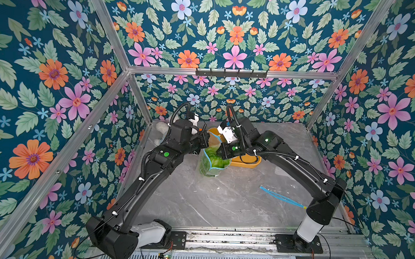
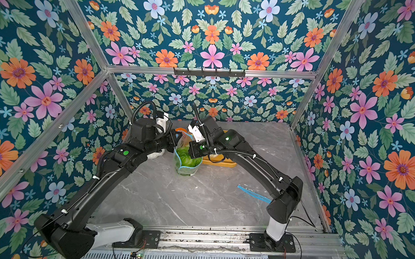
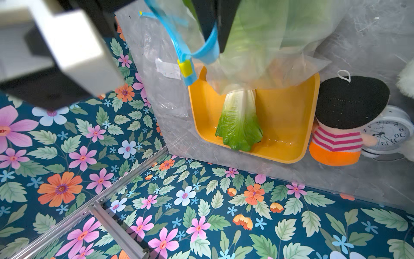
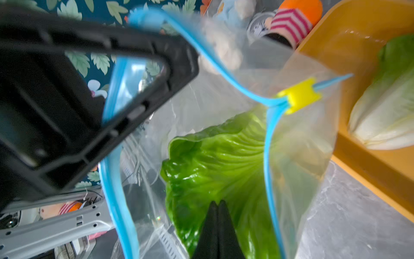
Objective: Put the chinese cabbages into a zipper bag and zip it
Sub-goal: Adjust the zipper food storage bag at the center of the board.
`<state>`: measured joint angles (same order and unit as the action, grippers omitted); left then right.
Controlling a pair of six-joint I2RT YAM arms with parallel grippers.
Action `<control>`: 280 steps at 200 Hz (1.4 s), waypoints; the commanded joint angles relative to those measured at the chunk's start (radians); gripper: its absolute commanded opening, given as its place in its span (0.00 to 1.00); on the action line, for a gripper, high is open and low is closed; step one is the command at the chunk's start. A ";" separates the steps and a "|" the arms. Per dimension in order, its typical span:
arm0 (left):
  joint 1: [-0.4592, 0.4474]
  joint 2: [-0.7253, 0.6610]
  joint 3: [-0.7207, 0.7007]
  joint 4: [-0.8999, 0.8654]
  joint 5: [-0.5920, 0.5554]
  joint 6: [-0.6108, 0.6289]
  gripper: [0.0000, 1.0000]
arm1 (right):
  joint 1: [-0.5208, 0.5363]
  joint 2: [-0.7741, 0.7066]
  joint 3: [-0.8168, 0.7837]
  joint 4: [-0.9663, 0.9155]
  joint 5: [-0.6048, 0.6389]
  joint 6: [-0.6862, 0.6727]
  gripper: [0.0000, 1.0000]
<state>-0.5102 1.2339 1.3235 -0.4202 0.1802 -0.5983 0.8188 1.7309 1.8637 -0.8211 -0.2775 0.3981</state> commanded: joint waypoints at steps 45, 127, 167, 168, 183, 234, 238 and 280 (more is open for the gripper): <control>-0.016 -0.026 -0.045 0.151 0.023 -0.134 0.00 | 0.054 -0.005 -0.148 0.137 0.005 0.052 0.00; -0.042 -0.042 -0.077 0.136 -0.094 -0.136 0.00 | 0.064 -0.191 -0.222 0.203 0.072 0.082 0.20; -0.042 -0.022 -0.076 0.143 -0.111 -0.134 0.00 | 0.063 -0.276 -0.202 -0.012 0.226 0.133 0.38; -0.042 -0.022 -0.076 0.143 -0.112 -0.135 0.00 | 0.064 -0.277 -0.202 -0.017 0.229 0.137 0.38; -0.042 -0.018 -0.079 0.157 -0.110 -0.147 0.00 | 0.064 -0.278 -0.202 -0.114 0.285 0.195 0.41; -0.042 -0.024 -0.091 0.189 -0.116 -0.165 0.00 | 0.065 -0.268 -0.269 -0.064 0.274 0.442 0.44; -0.041 -0.024 -0.092 0.189 -0.116 -0.165 0.00 | 0.064 -0.266 -0.278 -0.055 0.272 0.456 0.44; -0.042 -0.038 -0.109 0.202 -0.116 -0.165 0.00 | 0.063 -0.260 -0.340 0.083 0.174 0.535 0.38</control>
<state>-0.5537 1.2087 1.2167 -0.2737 0.0776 -0.7555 0.8806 1.4563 1.5154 -0.8177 -0.0517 0.8448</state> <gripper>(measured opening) 0.049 0.393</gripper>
